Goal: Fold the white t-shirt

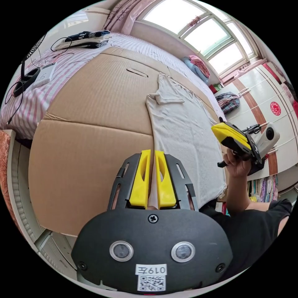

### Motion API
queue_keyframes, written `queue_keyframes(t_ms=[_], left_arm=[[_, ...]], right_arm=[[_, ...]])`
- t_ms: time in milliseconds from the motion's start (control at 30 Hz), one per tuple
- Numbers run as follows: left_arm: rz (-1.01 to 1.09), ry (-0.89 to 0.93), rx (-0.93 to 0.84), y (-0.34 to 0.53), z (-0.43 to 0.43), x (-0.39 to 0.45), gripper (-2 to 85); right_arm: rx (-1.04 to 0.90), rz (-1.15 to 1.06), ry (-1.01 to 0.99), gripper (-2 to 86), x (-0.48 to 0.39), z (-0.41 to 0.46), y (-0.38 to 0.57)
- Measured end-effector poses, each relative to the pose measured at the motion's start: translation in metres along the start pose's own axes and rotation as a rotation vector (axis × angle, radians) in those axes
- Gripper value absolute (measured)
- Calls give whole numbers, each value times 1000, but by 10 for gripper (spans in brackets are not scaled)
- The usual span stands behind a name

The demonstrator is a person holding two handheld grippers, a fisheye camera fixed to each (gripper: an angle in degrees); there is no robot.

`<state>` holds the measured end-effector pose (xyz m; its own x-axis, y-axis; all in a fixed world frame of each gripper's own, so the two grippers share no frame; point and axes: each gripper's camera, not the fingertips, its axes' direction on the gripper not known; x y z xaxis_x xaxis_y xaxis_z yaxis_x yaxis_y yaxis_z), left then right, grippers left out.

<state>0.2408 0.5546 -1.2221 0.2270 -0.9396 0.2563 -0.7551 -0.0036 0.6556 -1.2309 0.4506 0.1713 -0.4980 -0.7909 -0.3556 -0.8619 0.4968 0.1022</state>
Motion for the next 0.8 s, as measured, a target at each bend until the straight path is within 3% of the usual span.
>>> queue_keyframes(t_ms=[233, 667, 800], left_arm=[[16, -15, -31, 12, -2, 10, 9], [34, -17, -49, 8, -1, 19, 9], [34, -8, -56, 4, 4, 24, 9]], right_arm=[[-77, -9, 9, 5, -41, 1, 36], [-253, -322, -125, 49, -145, 33, 66], [-249, -395, -79, 74, -168, 20, 76]])
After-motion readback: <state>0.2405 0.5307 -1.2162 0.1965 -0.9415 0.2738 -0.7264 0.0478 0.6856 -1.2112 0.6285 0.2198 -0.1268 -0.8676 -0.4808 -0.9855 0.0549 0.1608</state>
